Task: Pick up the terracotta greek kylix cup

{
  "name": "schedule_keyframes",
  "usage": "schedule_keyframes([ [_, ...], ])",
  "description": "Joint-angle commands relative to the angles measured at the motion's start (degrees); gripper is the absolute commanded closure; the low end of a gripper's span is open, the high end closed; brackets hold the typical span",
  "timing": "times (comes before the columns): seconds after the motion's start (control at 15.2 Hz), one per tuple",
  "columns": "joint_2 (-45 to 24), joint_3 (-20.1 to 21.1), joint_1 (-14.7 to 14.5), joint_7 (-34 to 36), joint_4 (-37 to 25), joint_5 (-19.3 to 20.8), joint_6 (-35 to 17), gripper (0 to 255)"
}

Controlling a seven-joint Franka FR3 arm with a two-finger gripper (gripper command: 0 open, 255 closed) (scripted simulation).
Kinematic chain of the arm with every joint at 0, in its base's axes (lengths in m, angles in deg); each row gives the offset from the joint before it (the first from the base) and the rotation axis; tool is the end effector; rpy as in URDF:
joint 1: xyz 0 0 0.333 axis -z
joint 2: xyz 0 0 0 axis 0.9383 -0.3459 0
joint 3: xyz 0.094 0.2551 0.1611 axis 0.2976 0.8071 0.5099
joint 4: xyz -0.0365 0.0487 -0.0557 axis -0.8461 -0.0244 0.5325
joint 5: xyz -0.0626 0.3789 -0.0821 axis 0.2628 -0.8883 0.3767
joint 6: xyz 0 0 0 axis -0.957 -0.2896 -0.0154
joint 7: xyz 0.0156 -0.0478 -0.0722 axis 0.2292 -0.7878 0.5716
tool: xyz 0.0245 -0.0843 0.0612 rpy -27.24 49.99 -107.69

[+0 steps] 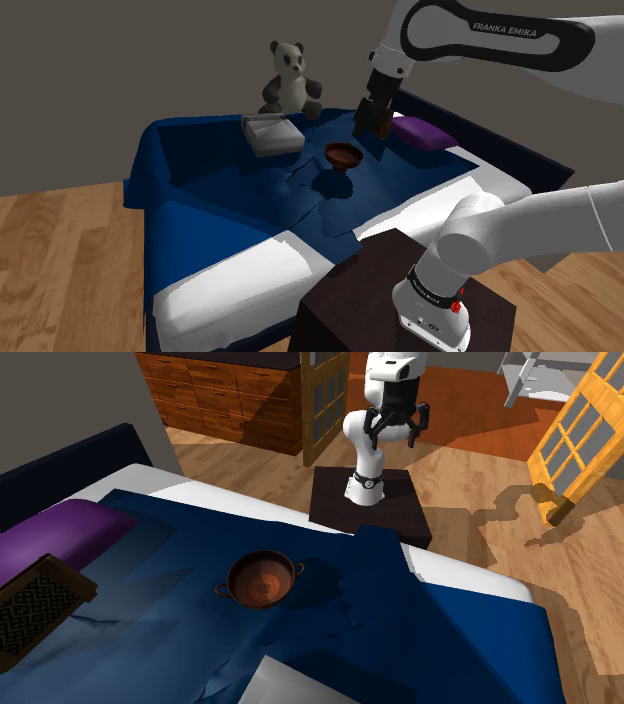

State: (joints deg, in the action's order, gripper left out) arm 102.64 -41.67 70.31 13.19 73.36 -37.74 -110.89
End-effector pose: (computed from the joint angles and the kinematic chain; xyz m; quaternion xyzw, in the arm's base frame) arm 0.3273 -0.0245 0.5784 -0.9974 -0.0488 -0.0433 0.0310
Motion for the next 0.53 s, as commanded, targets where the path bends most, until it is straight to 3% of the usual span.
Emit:
schedule_keyframes([
  [0.0,0.0,0.0,0.0,0.0,0.0,0.0,0.0,0],
  [0.46,-9.88,-2.62,2.02,-2.66,2.21,3.64,-12.05,0],
])
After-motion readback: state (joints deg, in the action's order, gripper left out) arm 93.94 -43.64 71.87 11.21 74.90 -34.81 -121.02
